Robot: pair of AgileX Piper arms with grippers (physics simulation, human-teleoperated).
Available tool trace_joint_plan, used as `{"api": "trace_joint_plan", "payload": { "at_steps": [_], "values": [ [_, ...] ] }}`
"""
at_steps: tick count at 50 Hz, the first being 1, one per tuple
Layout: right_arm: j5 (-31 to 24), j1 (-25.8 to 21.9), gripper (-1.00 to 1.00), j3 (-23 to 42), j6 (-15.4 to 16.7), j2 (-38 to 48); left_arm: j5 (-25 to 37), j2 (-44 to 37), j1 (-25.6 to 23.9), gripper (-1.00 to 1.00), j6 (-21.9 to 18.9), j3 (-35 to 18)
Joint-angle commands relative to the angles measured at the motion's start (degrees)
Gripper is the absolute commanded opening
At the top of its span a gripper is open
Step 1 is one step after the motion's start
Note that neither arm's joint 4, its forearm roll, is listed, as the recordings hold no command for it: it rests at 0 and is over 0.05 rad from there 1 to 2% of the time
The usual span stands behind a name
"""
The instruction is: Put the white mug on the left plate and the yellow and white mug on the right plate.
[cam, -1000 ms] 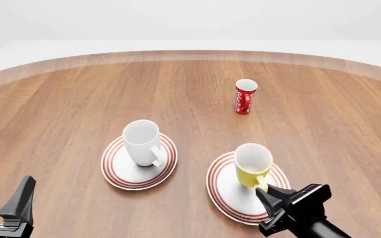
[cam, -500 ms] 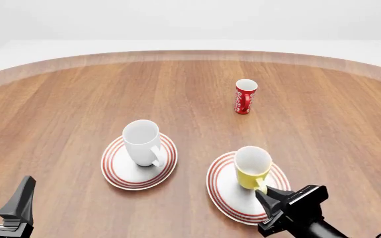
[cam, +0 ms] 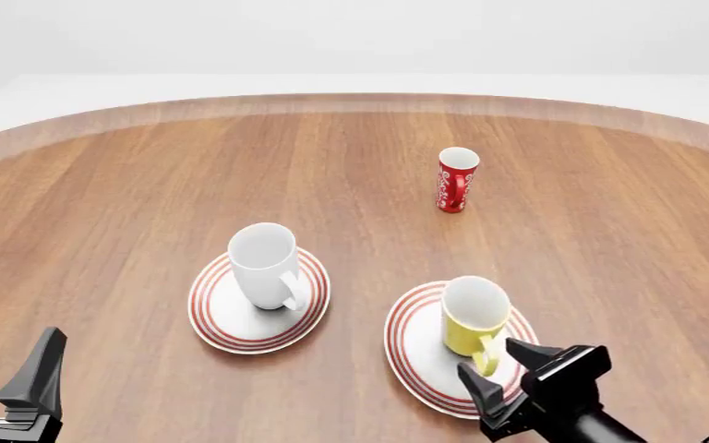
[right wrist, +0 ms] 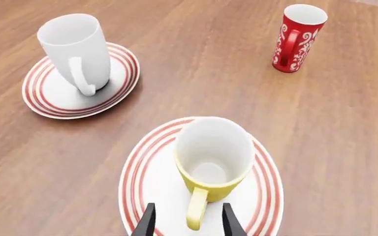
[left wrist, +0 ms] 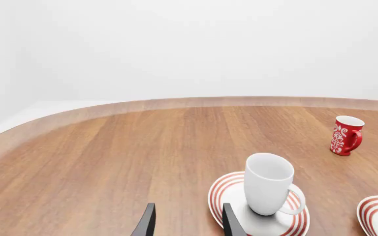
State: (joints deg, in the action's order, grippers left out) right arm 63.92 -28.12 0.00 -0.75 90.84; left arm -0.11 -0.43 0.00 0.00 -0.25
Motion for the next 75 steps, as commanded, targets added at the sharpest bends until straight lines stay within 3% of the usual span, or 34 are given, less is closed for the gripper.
{"api": "trace_joint_plan", "payload": {
  "at_steps": [1,32,37,48,63,75],
  "values": [
    [-2.81,-0.09,1.0,0.0,-0.26,-2.83,0.0,0.0,0.0,1.0,0.0,0.0],
    [-20.79,1.48,1.0,0.0,0.83,-23.17,0.0,0.0,0.0,1.0,0.0,0.0],
    [-28.11,1.88,1.0,0.0,1.0,-31.31,0.0,0.0,0.0,1.0,0.0,0.0],
    [-38.49,3.02,1.0,0.0,0.51,-42.87,0.0,0.0,0.0,1.0,0.0,0.0],
    [-42.71,5.11,1.0,0.0,0.1,-48.76,0.0,0.0,0.0,1.0,0.0,0.0],
    [-49.18,7.41,1.0,0.0,-0.05,-56.32,0.0,0.0,0.0,1.0,0.0,0.0]
  ]
}}
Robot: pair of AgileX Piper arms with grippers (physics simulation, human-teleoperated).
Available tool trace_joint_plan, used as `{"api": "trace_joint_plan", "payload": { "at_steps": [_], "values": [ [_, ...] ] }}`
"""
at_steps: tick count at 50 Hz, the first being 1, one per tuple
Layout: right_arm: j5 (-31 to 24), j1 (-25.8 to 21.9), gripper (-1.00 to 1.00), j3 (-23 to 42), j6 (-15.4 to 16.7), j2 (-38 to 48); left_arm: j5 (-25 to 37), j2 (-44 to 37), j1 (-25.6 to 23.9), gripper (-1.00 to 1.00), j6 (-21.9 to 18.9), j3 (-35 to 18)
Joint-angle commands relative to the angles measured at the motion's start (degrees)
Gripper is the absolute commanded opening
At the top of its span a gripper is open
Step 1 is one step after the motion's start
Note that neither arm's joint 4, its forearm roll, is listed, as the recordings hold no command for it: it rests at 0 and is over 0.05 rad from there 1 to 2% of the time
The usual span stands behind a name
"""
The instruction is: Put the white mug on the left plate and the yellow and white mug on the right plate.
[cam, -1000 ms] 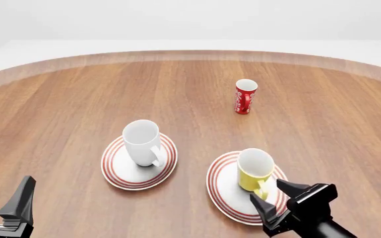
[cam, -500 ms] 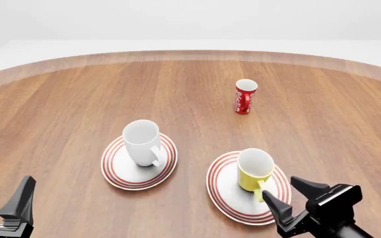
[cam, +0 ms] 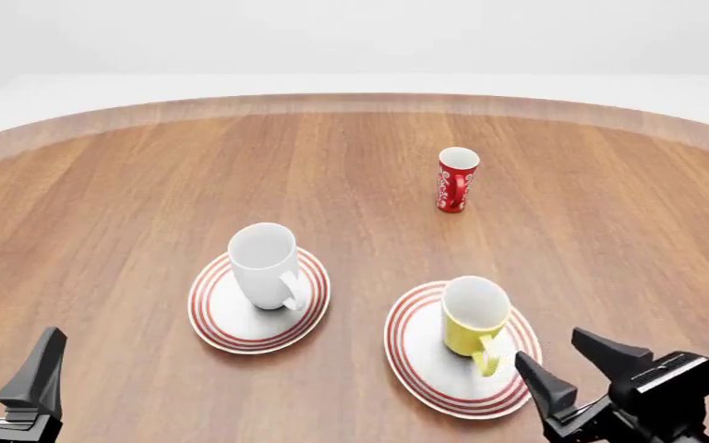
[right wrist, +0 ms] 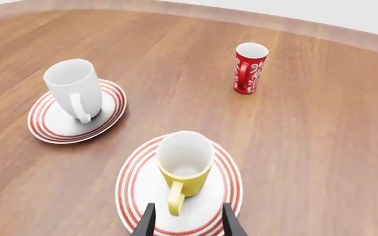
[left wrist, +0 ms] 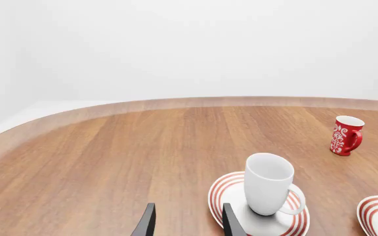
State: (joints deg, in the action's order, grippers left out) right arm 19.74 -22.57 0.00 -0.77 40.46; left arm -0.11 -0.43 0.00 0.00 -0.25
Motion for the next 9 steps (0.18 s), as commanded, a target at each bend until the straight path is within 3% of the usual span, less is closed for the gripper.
{"api": "trace_joint_plan", "payload": {
  "at_steps": [1,9],
  "values": [
    [-5.23,2.16,1.0,0.0,0.06,-6.21,0.0,0.0,0.0,1.0,0.0,0.0],
    [-10.35,3.68,1.0,0.0,0.0,-11.85,0.0,0.0,0.0,1.0,0.0,0.0]
  ]
}}
